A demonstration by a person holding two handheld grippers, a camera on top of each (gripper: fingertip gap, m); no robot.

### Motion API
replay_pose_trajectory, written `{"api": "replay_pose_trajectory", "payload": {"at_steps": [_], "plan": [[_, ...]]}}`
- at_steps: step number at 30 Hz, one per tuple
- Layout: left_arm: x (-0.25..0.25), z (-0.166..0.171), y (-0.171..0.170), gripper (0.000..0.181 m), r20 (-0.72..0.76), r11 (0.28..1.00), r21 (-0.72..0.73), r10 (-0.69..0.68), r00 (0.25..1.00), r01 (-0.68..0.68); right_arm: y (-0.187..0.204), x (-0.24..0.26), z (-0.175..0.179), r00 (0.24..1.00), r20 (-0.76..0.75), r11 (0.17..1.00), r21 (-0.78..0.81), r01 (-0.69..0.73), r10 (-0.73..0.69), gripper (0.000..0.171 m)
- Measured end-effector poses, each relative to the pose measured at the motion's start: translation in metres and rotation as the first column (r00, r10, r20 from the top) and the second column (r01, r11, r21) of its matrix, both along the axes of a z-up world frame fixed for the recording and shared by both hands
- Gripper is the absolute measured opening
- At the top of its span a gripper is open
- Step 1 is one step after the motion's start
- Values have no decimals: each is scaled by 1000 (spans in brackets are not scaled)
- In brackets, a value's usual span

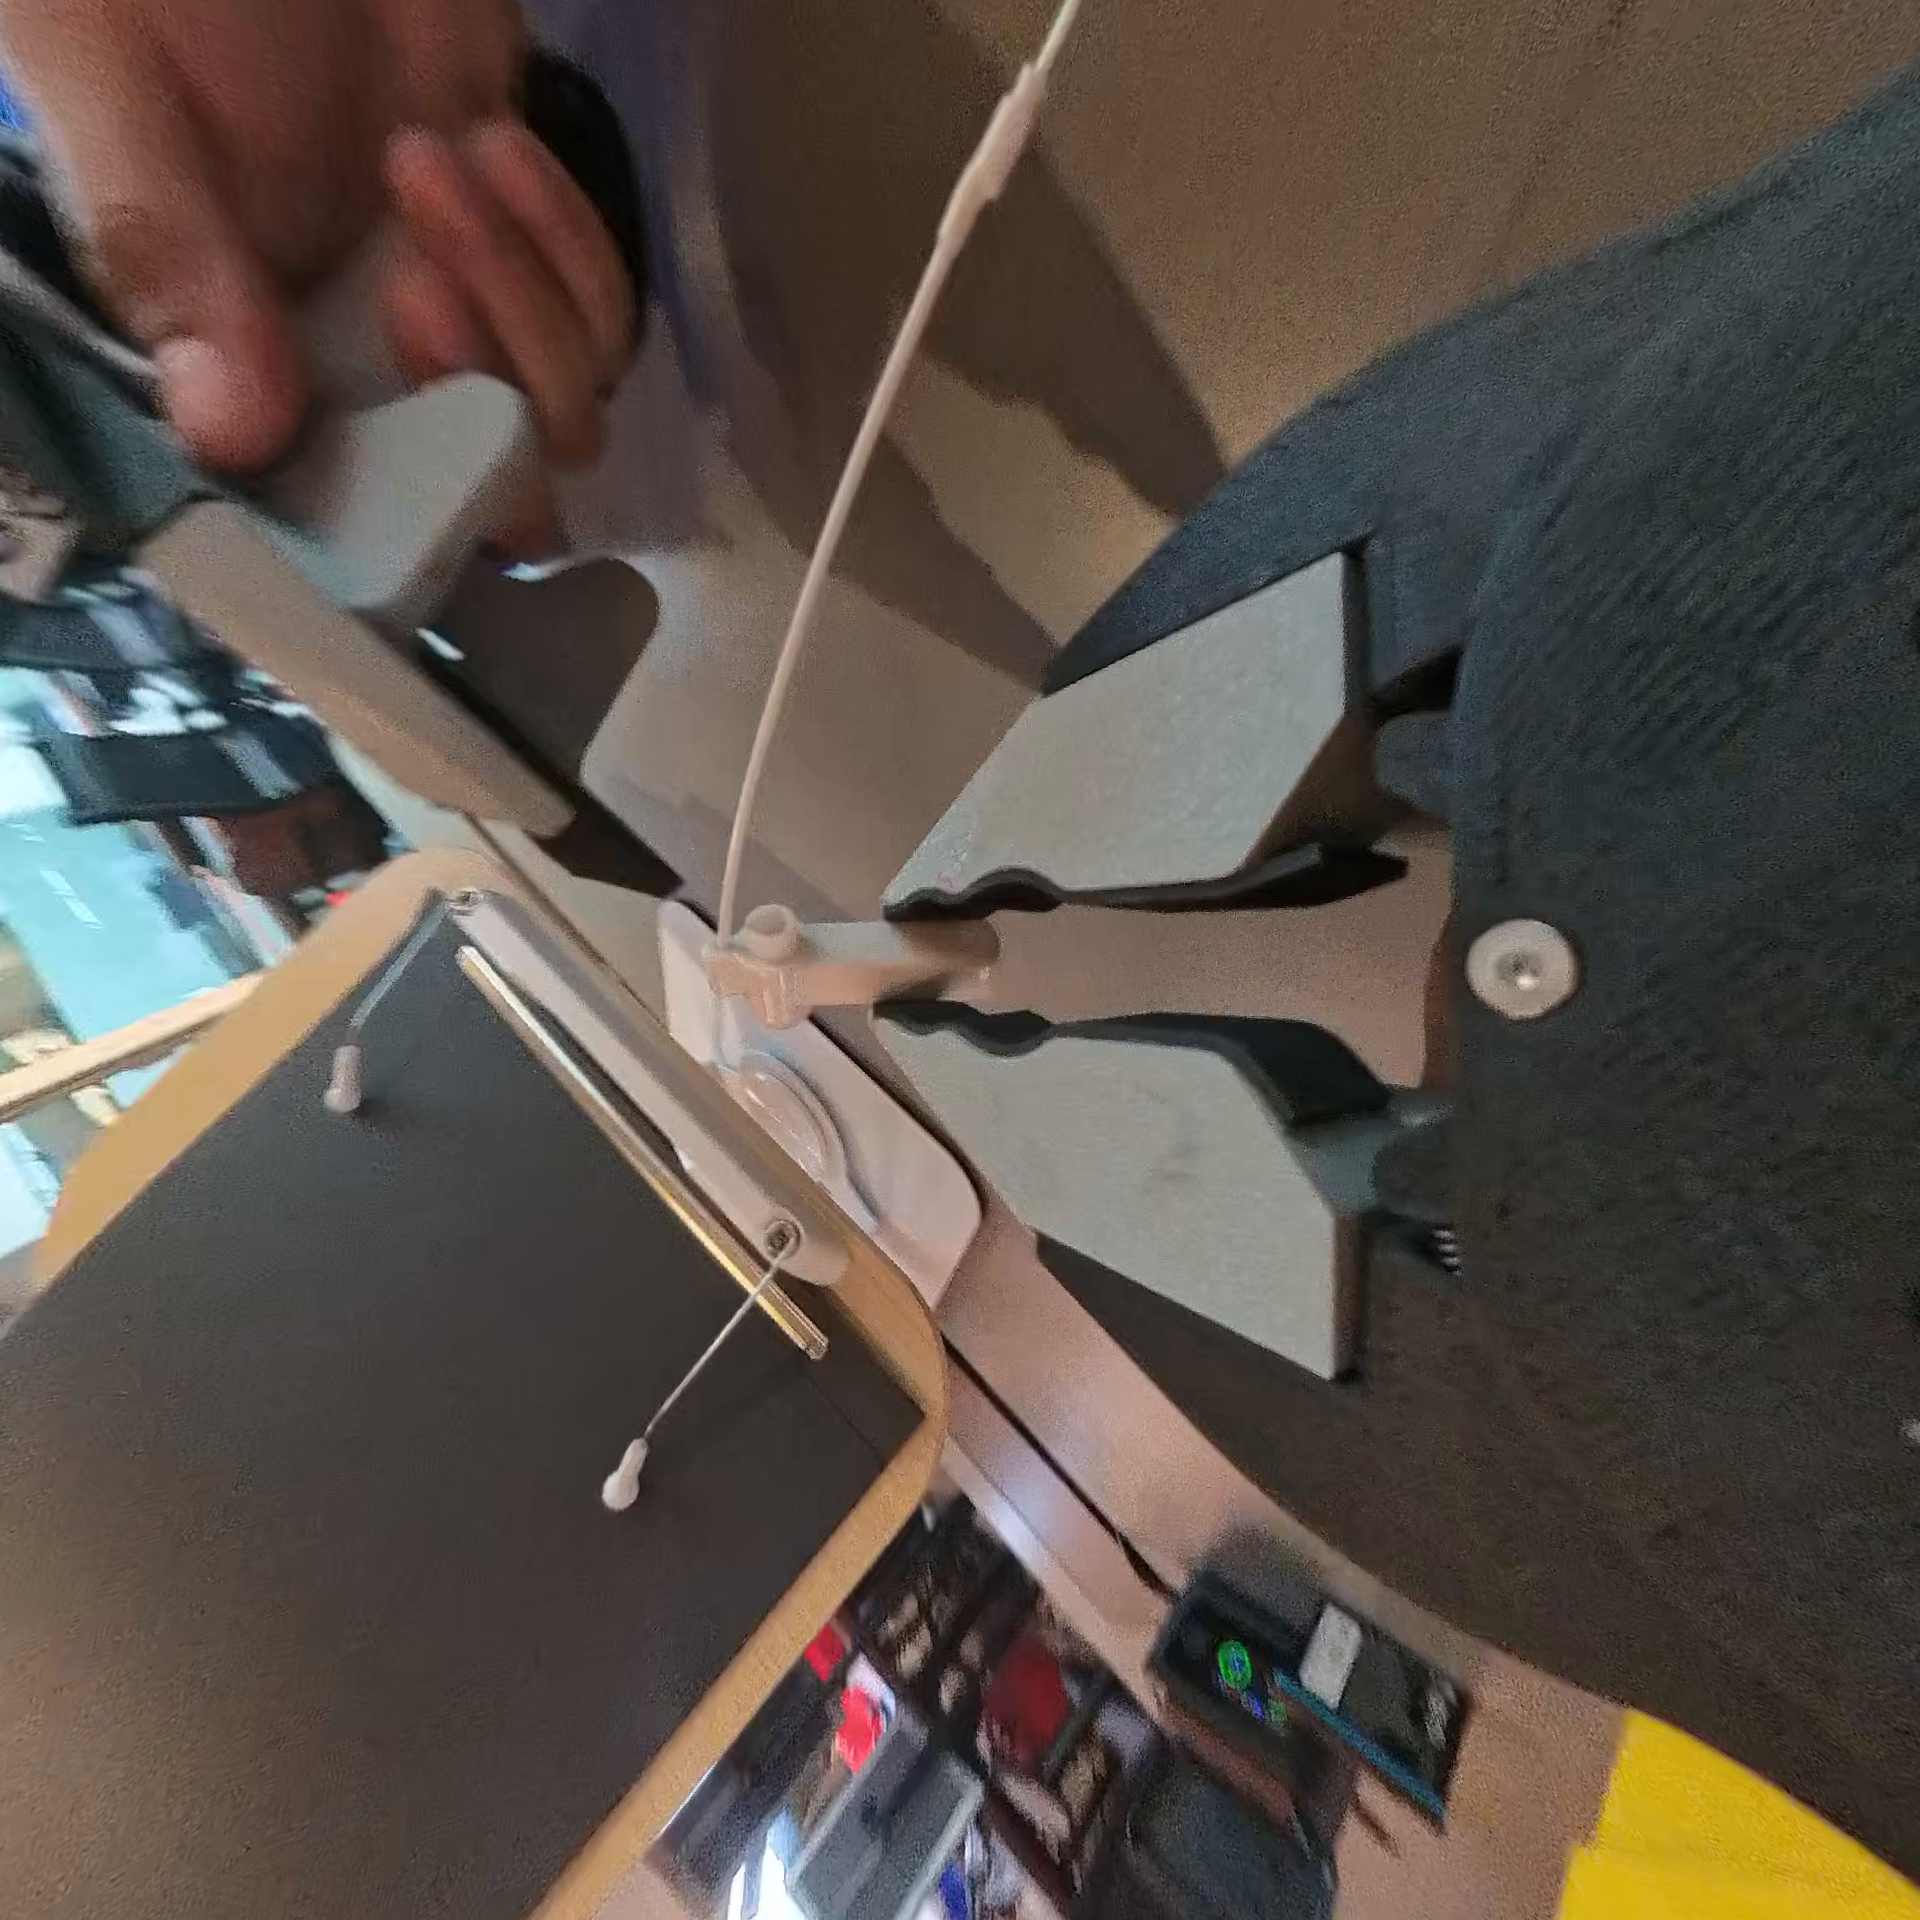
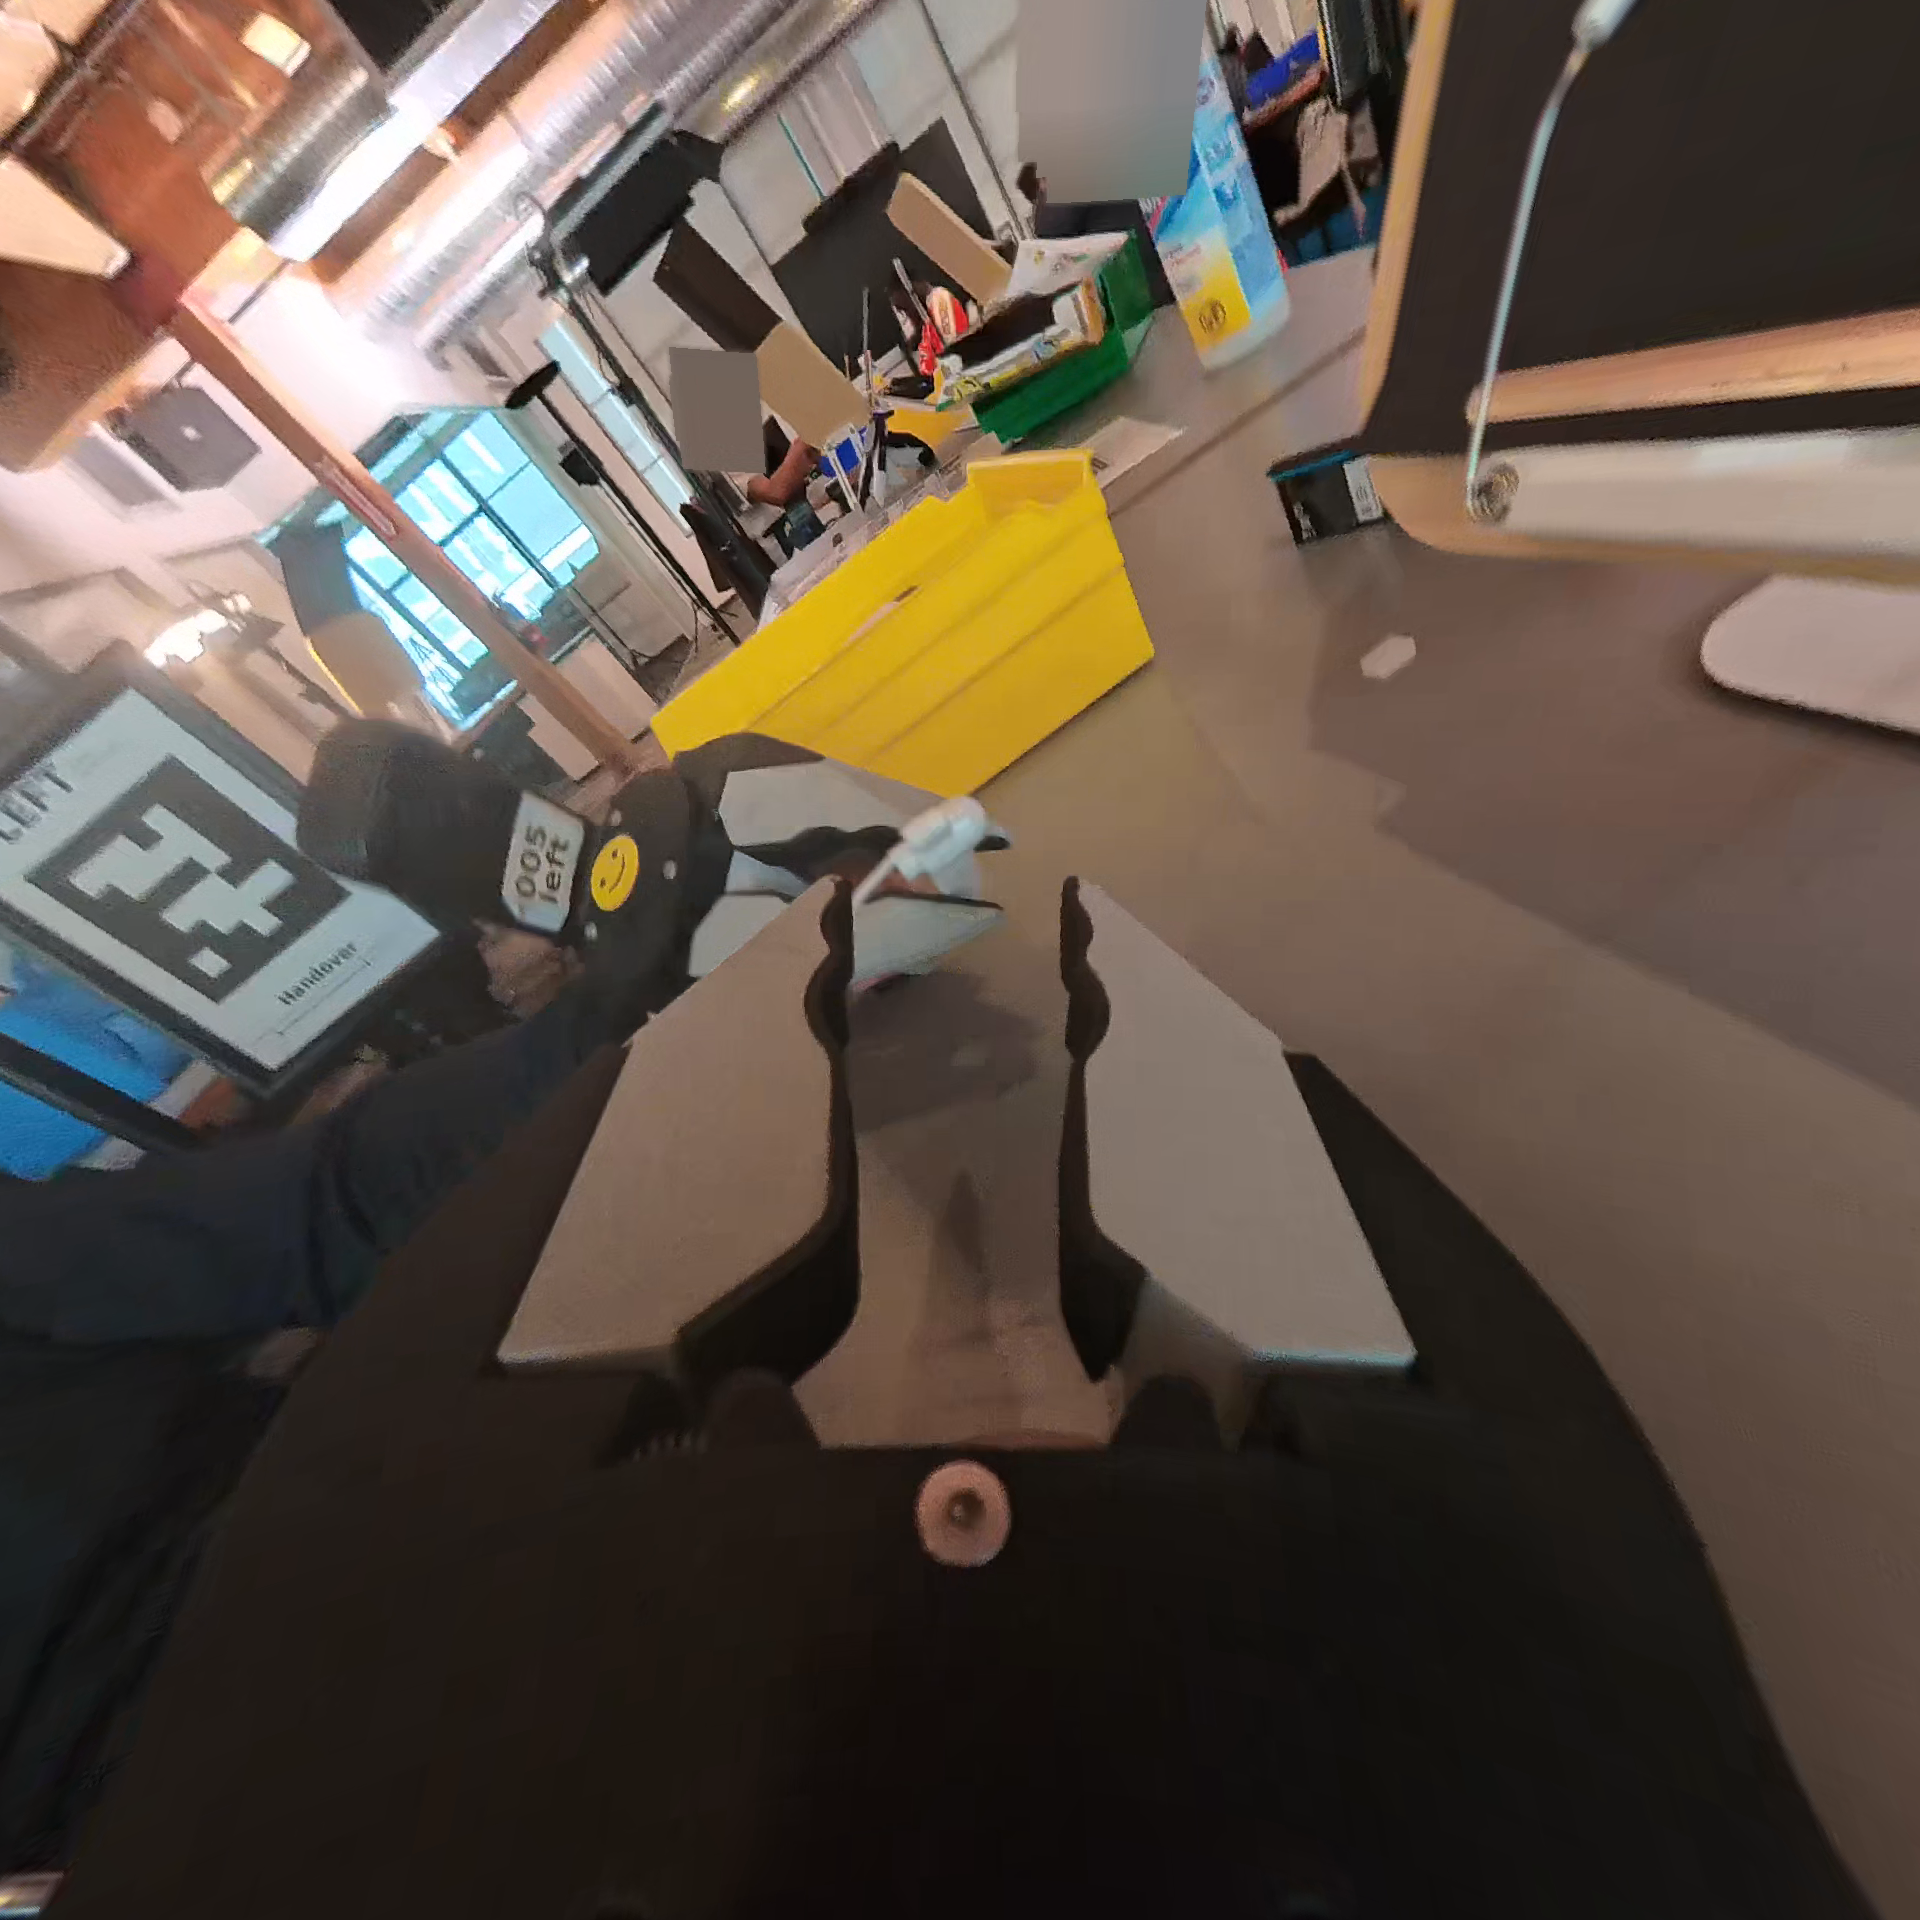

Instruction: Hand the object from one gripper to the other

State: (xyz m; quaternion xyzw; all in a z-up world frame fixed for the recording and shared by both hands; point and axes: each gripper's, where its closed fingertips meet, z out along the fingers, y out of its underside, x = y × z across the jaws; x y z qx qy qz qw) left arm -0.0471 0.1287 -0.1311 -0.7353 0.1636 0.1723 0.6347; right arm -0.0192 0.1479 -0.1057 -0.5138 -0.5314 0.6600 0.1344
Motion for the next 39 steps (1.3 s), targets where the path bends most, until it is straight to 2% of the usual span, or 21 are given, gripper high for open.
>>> {"api": "replay_pose_trajectory", "payload": {"at_steps": [3,7,10,11,16,18,20,23,25,27,29,33,35,39], "plan": [[12,11,-6,13,177,993,46,-117,977,110,-11,1,3,998,-66,994,109,-14,21,37],[24,11,-6,13,229,983,37,-181,956,177,-35,3,4,988,-137,961,275,-35,75,37],[37,11,-7,13,265,972,36,-235,935,234,-39,0,1,988,-142,945,328,-12,62,33],[41,12,-8,13,277,966,41,-256,926,254,-42,0,-1,988,-137,943,333,-22,72,24],[35,14,-4,16,343,976,54,-218,914,212,-38,-2,3,985,-170,922,385,37,32,21],[17,16,-3,33,415,989,68,-151,897,135,-22,-6,10,967,-246,874,457,168,-58,21],[-4,17,-4,33,504,996,76,-80,860,48,1,-7,15,930,-329,739,584,336,-162,21],[-28,19,-10,30,581,996,84,-18,814,-38,18,-6,15,874,-458,383,787,484,-164,21],[-28,23,-12,24,594,994,110,-45,803,-25,16,-7,13,857,-506,182,837,515,-100,21],[-13,27,-12,27,587,990,131,-115,802,46,13,-9,10,851,-523,29,851,525,-57,22],[8,29,-10,31,569,980,142,-199,798,143,6,-10,5,857,-516,-46,856,515,-1,21],[37,22,-7,44,498,963,103,-266,825,248,-17,-10,0,864,-491,-164,848,503,109,22],[47,24,-9,47,505,947,122,-316,803,296,-25,-10,-2,867,-476,-225,838,498,146,22],[48,26,-11,41,540,938,133,-339,770,320,-43,-9,-8,864,-447,-255,829,498,232,21]]}}
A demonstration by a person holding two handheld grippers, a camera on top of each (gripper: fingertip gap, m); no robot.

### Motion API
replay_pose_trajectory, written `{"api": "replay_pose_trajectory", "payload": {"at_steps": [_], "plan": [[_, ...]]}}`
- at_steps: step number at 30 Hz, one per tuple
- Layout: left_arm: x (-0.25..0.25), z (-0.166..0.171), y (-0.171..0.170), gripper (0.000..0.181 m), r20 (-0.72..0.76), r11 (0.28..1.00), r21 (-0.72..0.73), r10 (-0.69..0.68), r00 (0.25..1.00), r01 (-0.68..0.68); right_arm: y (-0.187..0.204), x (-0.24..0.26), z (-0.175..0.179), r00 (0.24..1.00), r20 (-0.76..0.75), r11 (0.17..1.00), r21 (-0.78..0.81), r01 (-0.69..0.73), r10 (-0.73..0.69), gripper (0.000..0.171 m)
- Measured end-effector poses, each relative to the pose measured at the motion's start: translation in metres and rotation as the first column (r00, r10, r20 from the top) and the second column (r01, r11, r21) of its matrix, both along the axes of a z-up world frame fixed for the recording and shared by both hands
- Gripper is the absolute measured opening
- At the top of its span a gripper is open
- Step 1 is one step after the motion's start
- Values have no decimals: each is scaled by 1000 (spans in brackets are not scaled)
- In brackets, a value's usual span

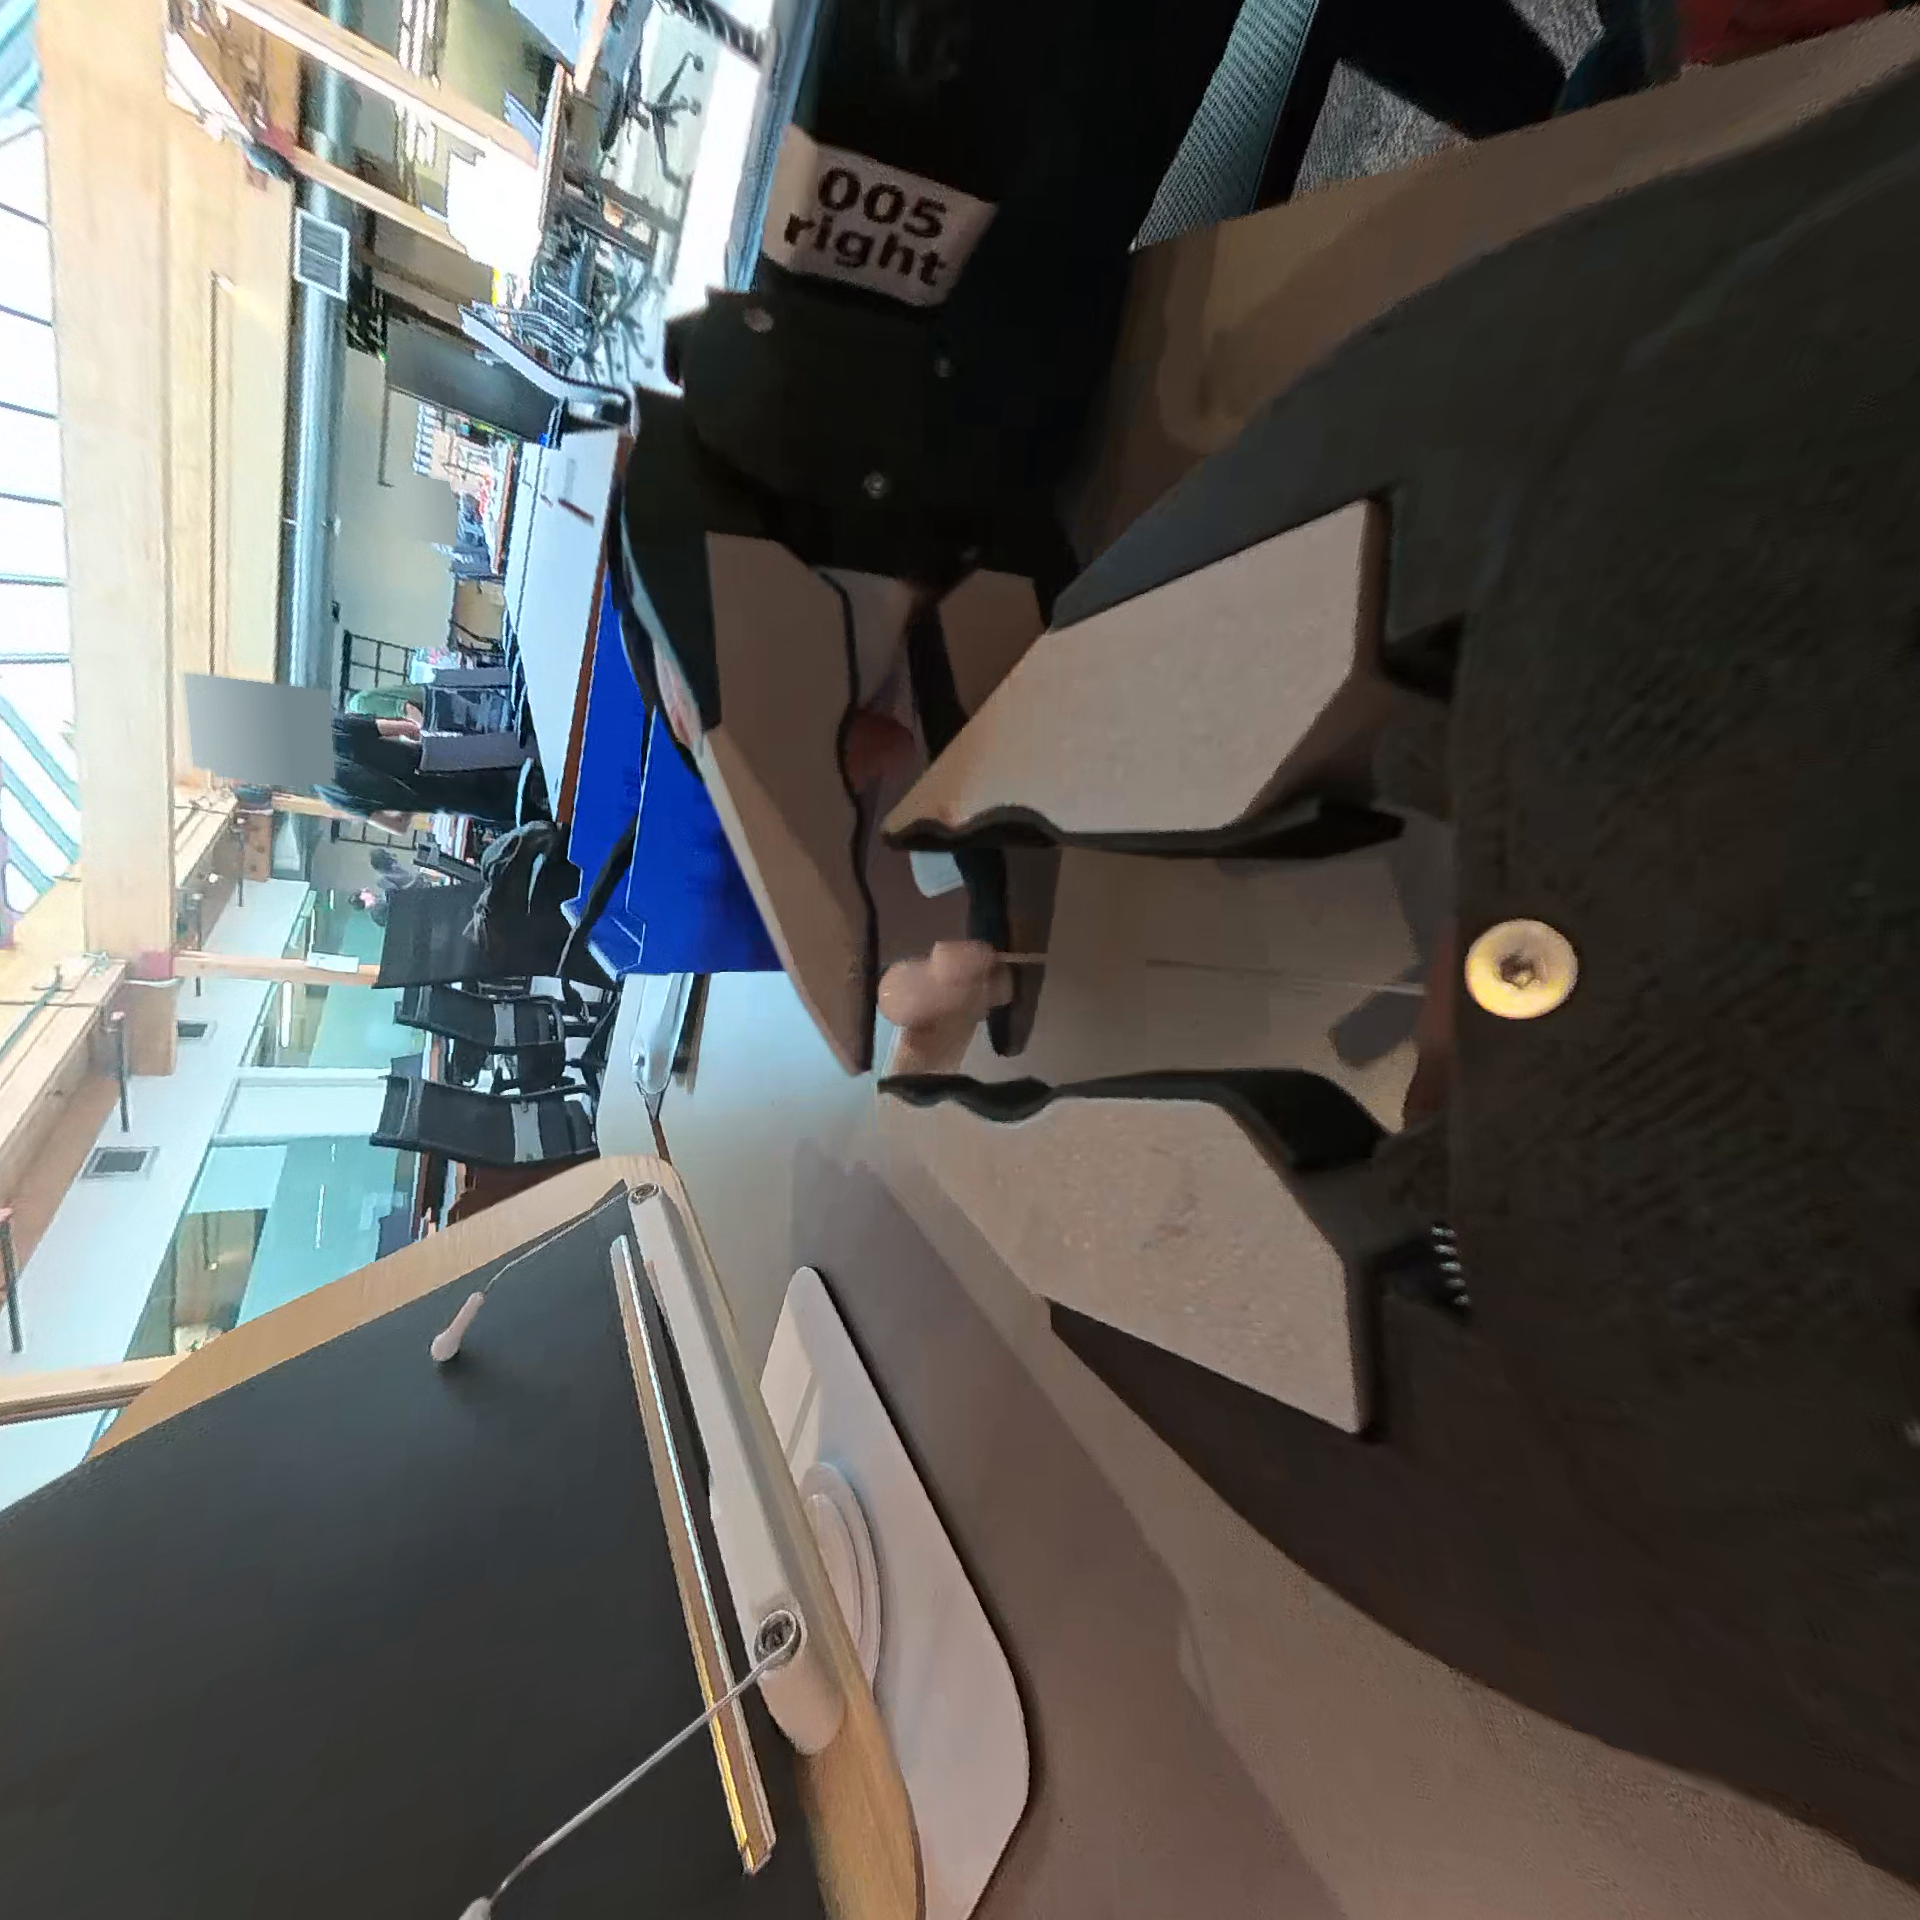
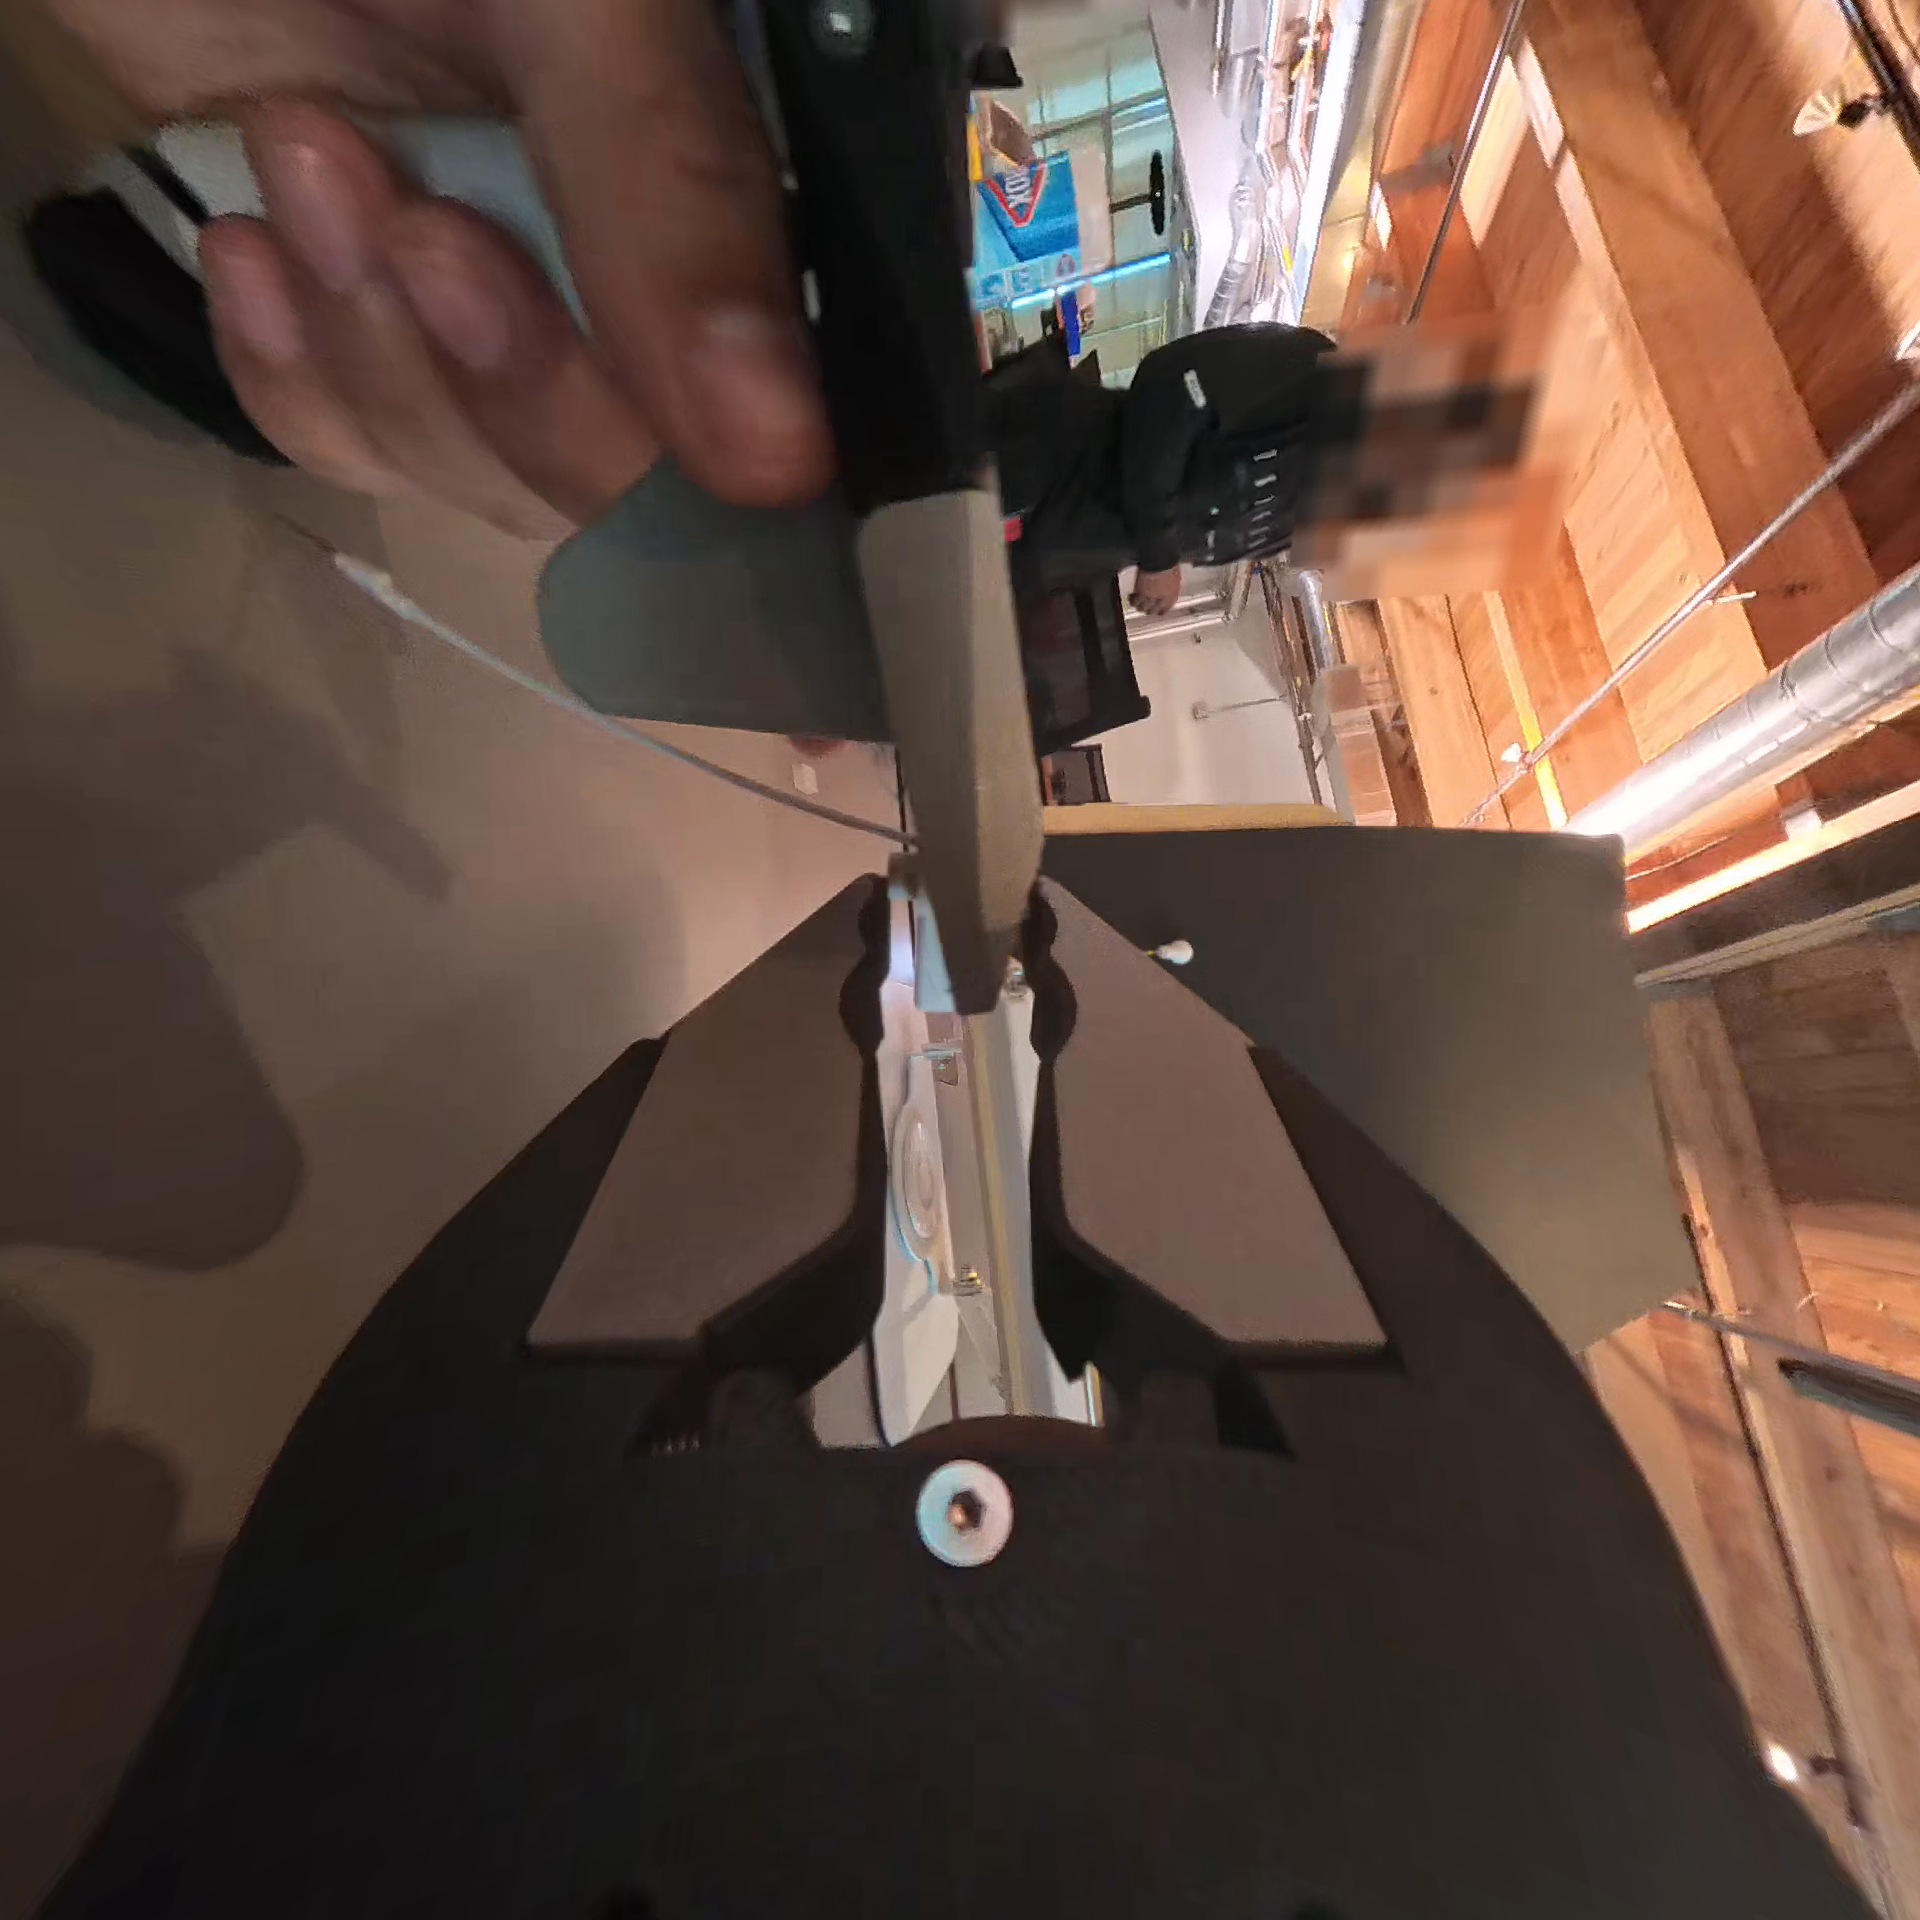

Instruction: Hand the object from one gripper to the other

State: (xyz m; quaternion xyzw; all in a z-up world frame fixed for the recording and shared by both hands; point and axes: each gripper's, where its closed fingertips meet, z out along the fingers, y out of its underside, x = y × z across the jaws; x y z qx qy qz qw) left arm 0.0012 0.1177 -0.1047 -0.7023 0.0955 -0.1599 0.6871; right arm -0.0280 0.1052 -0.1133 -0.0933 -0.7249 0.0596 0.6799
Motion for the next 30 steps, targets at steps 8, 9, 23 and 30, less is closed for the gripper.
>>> {"api": "replay_pose_trajectory", "payload": {"at_steps": [8,9,23,30], "plan": [[-18,-17,5,11,-209,989,-58,119,971,-134,5,-3,-9,998,32,999,7,45,-45,24],[-19,-15,5,11,-215,989,-41,128,968,-140,6,-2,-8,999,22,999,-28,44,-44,25],[19,66,-39,11,-521,774,631,478,707,-58,7,40,61,854,-152,-84,-988,-128,498,35],[31,62,-38,11,-576,754,657,516,634,-17,-21,43,65,770,-211,-240,-968,-77,602,23]]}}
